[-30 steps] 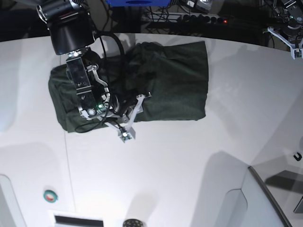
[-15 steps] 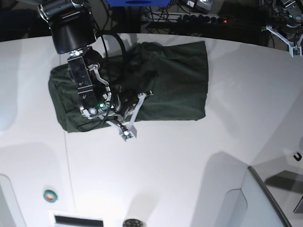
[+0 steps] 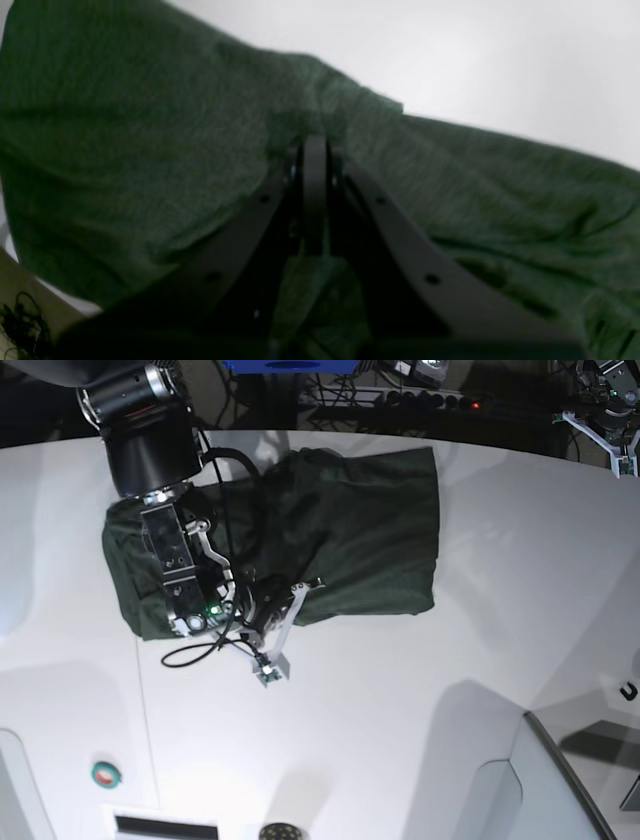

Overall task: Layout the t-shirt on the table in an organized manner, then fold the t-shirt properly
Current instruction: 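Press and tuck the folded shirt edge with the right gripper, then lift the right gripper and smooth the top of the folded shirt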

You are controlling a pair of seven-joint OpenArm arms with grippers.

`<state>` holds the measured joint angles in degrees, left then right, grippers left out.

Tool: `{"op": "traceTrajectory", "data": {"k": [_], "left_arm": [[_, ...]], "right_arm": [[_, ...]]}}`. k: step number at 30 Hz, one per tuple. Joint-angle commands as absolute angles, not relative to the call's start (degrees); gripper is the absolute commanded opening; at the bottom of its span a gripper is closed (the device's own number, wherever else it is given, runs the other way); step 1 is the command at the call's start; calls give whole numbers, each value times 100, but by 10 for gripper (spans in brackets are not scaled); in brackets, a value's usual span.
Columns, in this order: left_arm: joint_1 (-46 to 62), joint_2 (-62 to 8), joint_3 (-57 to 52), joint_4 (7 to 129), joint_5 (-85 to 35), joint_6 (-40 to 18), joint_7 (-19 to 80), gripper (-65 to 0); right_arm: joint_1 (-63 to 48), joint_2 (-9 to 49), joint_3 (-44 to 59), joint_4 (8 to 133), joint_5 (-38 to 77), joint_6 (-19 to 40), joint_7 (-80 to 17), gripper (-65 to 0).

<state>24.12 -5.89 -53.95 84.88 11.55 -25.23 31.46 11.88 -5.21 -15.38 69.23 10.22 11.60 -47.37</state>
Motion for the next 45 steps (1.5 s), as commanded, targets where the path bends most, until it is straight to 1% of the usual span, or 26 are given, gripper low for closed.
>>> {"op": "traceTrajectory", "data": {"k": [1,6,9,11,14,15,16,18,22,24,26,29,32,41,45], "left_arm": [[2457,-673,-5446,8593,1138,-2448,3073,-650],[2457,-673,-5446,8593,1138,-2448,3073,-650],[2457,-673,-5446,8593,1138,-2448,3073,-650],[2457,-673,-5446,8593,1138,-2448,3073,-650],[2457,-673,-5446,8593,1138,-2448,3073,-650],[2457,-673,-5446,8593,1138,-2448,3073,-650],[2457,-673,-5446,8593,1138,-2448,3073,-650],[2457,-673,-5446,8593,1138,-2448,3073,-650],[2457,-681,-5455,8620,1138,-2448,3064,-650],[2457,-681,-5455,8760,1138,-2448,3064,-650],[2457,-673,-5455,8875,1138,-2448,3064,-650],[2431,-673,-5455,9007,1138,-2448,3064,-650],[2422,-673,-5411,9086,1138,-2448,3064,-650],[2422,-681,-5402,9033,1138,-2448,3064,-650],[2448,-681,-5429,9033,1138,-2448,3064,-650]], "right_arm": [[1323,-549,-1543,6993,1042,1200,-4629,-644],[1393,-549,-1543,6967,1042,1200,-4637,-644],[1376,-549,-1543,6958,1033,1174,-4646,-633],[1341,-549,-1543,7020,1033,1165,-4646,-561],[1130,-488,-1543,7407,1033,1165,-4629,-386],[1051,-400,-1543,7653,1033,1165,-4629,-347],[963,-347,-1543,7925,1033,1165,-4646,-341],[760,-251,-1543,8488,1042,1165,-4778,-360],[31,-145,-1534,9692,1068,1209,-5675,-407],[-585,-145,-1525,10158,1068,1209,-5701,-419],[-1156,-145,-1499,10431,1068,1209,-5525,-414],[-1886,-145,-1543,10484,1068,1209,-5095,-414],[-2281,-110,-1552,10343,1068,1209,-4646,-414],[-2149,-154,-1552,9868,1068,1209,-4497,-414],[-2062,-171,-1552,9719,1068,1209,-4242,-414]]}}
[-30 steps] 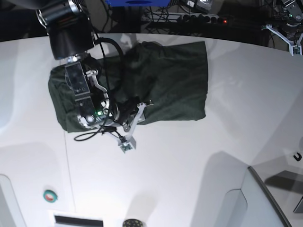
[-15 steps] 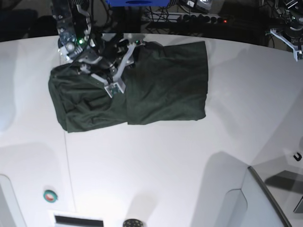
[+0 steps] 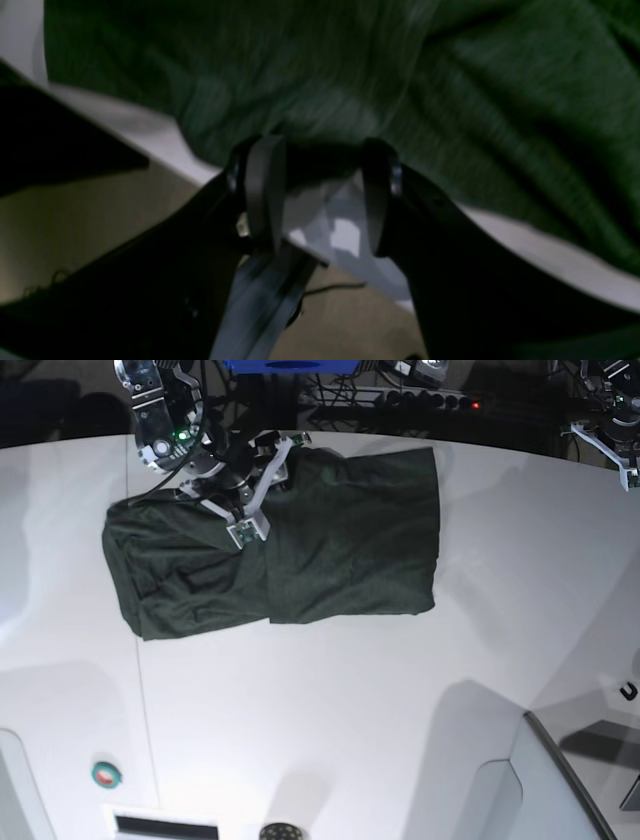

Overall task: Layout the t-shirt on the table in an organized manner, then fold the t-shirt properly
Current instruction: 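Lift the right gripper and smooth the top of the folded shirt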

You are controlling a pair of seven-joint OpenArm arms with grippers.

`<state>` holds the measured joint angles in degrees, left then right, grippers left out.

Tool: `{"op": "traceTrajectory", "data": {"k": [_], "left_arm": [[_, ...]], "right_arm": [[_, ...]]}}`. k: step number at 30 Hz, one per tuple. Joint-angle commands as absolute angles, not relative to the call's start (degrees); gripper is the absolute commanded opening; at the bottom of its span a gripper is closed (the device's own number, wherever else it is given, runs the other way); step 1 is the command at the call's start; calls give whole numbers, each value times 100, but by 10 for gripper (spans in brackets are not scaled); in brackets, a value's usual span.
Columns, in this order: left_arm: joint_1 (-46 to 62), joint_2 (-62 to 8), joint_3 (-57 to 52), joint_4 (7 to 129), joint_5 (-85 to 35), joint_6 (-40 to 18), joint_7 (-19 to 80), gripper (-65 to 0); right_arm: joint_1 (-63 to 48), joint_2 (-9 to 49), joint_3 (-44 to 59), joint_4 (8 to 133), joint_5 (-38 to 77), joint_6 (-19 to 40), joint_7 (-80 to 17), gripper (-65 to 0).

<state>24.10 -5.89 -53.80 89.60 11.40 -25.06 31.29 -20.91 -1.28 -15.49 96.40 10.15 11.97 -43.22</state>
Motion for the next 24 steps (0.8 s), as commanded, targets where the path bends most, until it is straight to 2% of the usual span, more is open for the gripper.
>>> {"op": "traceTrajectory", "data": {"k": [1,11,16,24], "left_arm": [[2457,-681,-5446,9033,1138,-2448,3064,-650],[2457,-681,-5446,9033,1138,-2448,3064,-650],[2457,-681,-5429,9033,1138,-2448,3064,-650],[2457,-681,-5446,9024,1138,-2448,3064,-650]], "right_arm": [[-2035,-180,-1552,9640,1068,1209,-4233,-414],[-1956,-198,-1543,9560,1077,1218,-4207,-414],[-1824,-136,-1552,9481,1930,1218,-4207,-414],[-1710,-136,-1552,9200,2009,1218,-4207,-422]]}}
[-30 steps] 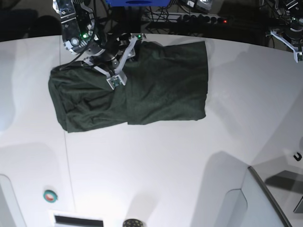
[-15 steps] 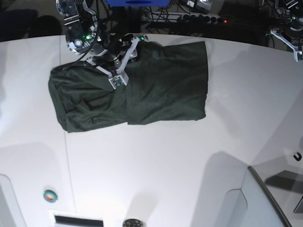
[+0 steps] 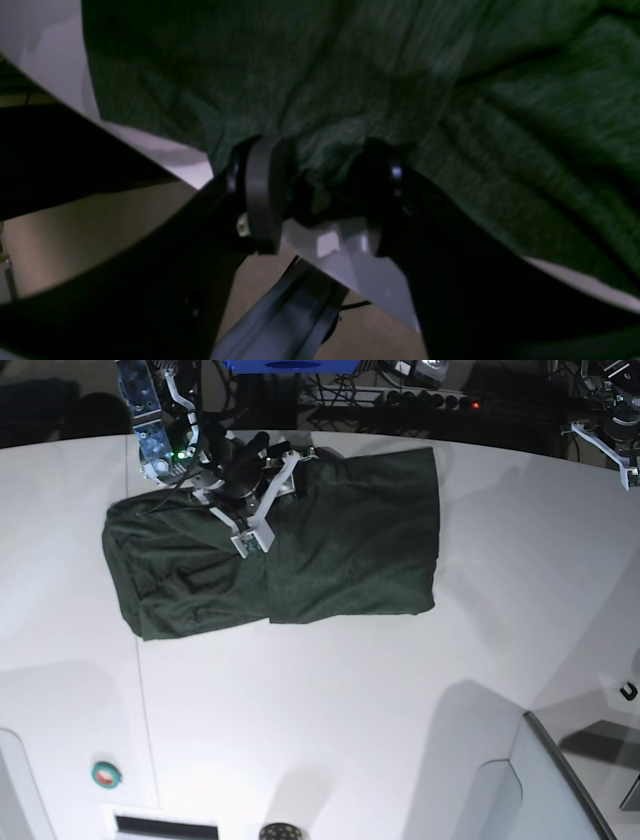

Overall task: Layout the t-shirt on the table in an organized manner, then fold the t-shirt properly
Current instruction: 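Lift the right gripper and smooth the top of the folded shirt, then pinch the shirt edge with the right gripper and tuck it under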

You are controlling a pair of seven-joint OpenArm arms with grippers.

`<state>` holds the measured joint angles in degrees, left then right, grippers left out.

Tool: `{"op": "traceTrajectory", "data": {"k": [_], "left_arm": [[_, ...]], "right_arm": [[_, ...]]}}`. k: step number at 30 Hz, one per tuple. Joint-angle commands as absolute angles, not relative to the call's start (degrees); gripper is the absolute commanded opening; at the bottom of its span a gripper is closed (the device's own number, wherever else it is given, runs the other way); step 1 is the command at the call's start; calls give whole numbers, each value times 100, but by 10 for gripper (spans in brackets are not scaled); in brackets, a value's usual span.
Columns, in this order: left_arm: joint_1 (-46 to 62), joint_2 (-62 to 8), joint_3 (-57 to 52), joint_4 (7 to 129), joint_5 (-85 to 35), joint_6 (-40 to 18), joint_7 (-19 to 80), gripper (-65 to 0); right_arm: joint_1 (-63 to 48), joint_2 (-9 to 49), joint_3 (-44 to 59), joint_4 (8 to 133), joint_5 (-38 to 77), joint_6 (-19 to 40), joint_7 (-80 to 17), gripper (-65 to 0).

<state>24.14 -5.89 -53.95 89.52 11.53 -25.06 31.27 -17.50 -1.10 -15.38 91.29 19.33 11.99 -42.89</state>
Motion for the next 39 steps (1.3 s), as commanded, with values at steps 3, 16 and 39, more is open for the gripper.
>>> {"op": "traceTrajectory", "data": {"k": [3,16,39], "left_arm": [[2457,-681,-5446,9024,1138,-2448,3064,-650],[2457,-681,-5446,9024,1138,-2448,3064,-650],[2466,-673,-5446,9024,1138,-2448,3064,-650]], "right_arm": [[-1710,-136,-1552,9200,2009,1226,-4207,-504],[-1587,-127,-1552,9684,2009,1226,-4259,-647],[-945,-145,-1727,10624,2009,1200,-5059,-645]]}}
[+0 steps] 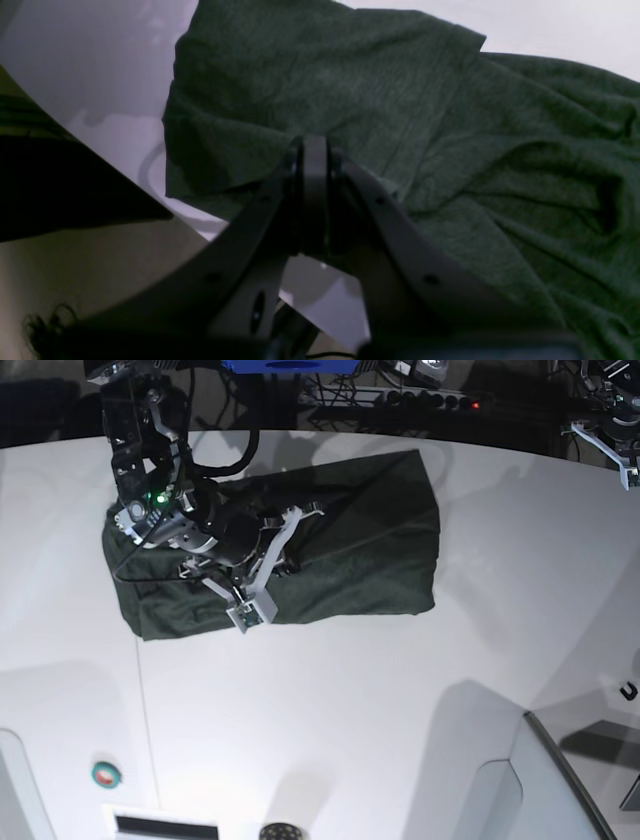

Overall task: Layout the t-shirt on the table in an organized manner, then fold the t-shirt properly
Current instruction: 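Pinch the shirt edge with the right gripper and tuck it under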

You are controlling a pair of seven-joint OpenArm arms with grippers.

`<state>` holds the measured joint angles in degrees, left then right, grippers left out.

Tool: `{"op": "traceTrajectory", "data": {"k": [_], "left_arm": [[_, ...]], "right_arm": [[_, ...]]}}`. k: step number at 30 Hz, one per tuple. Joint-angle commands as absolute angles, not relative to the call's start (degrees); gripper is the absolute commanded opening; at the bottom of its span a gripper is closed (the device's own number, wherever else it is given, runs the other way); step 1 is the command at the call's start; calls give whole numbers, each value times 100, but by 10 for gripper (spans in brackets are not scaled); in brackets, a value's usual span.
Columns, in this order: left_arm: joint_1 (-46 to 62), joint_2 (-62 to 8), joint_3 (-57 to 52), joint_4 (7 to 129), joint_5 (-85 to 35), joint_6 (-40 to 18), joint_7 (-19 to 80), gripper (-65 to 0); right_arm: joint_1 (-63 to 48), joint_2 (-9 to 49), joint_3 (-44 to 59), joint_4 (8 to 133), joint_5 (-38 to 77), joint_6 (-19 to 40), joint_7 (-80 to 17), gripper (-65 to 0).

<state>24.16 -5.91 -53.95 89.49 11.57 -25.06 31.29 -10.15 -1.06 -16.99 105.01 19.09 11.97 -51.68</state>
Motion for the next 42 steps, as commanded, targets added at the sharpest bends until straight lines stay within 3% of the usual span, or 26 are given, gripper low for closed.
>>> {"op": "traceTrajectory", "data": {"k": [1,13,25,36,42], "left_arm": [[2466,-673,-5446,9024,1138,-2448,3064,-650],[2466,-673,-5455,9024,1147,-2448,3064,-650],[2457,-673,-5429,9024,1165,-2448,3064,-650],[2457,-673,-5446,9024,1165,-2448,3064,-650],[2457,-673,-5437,9024,1165,-2448,3064,-650]], "right_arm": [[-910,-145,-1842,10624,2009,1200,-5059,-645],[-523,-127,-2607,10607,2009,1209,-5007,-644],[-1218,875,-2527,9763,2009,1174,-3960,-644],[-1262,875,-2378,9754,2009,1174,-3758,-644],[-708,743,-2440,10018,2009,1174,-3890,-644]]}}
